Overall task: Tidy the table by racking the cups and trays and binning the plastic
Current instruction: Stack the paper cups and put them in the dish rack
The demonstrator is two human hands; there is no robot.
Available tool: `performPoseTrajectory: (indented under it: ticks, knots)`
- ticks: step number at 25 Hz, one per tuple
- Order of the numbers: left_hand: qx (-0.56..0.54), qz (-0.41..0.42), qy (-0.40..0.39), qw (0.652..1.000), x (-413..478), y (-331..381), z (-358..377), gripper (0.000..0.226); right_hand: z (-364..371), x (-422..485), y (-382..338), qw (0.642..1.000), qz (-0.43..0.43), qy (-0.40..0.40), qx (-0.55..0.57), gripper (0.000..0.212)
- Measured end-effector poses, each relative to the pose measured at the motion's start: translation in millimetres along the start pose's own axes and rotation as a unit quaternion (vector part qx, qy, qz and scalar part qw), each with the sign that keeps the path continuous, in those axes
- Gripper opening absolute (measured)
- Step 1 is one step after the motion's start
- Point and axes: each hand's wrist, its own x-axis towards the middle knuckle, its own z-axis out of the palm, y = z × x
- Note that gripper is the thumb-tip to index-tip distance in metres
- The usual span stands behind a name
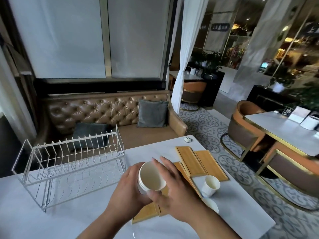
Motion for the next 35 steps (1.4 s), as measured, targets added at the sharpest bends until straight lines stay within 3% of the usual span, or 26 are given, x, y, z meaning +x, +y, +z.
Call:
performPoseTrajectory:
  ticks: [4, 7, 10, 14, 19, 22, 27, 29, 31, 33, 35]
  knots:
    - [0.001, -0.024, 0.01, 1.0, 0, -13, 1, 0.078, -12, -17, 55, 0.983, 0.13, 0.117, 0.054, 0.054]
    - [-0.003, -0.024, 0.008, 1.0, -1, -16, 7, 0.079, -13, -38, 110, 0.962, 0.253, 0.107, 0.002, 0.045]
    - [-0.001, -0.031, -0.005, 1.0, 0, -16, 18, 0.08, -10, -59, 155, 0.946, 0.312, 0.068, -0.06, 0.047]
    - [0.017, -0.039, -0.022, 0.999, 6, -14, 38, 0.081, -13, -72, 197, 0.934, 0.346, 0.007, -0.091, 0.061]
    - [0.044, -0.045, -0.033, 0.997, 25, -4, 76, 0.081, -4, -76, 254, 0.917, 0.361, -0.104, -0.135, 0.1]
    - [0.064, -0.061, -0.037, 0.995, 42, 3, 108, 0.081, 8, -77, 290, 0.916, 0.334, -0.157, -0.159, 0.103]
    - [0.111, -0.101, -0.04, 0.988, 76, 13, 163, 0.086, -18, -48, 319, 0.945, 0.247, -0.176, -0.119, 0.081]
    - [0.13, -0.123, -0.032, 0.983, 89, 12, 179, 0.087, -55, -20, 316, 0.976, 0.182, -0.105, -0.058, 0.081]
    - [0.142, -0.152, -0.019, 0.978, 97, 9, 188, 0.087, -100, 11, 301, 0.995, 0.096, 0.038, -0.002, 0.08]
    - [0.153, -0.176, -0.006, 0.972, 104, 8, 196, 0.085, -146, 38, 286, 0.984, -0.005, 0.169, 0.054, 0.076]
    - [0.159, -0.19, 0.001, 0.969, 113, 12, 203, 0.086, -181, 57, 273, 0.969, -0.073, 0.218, 0.092, 0.075]
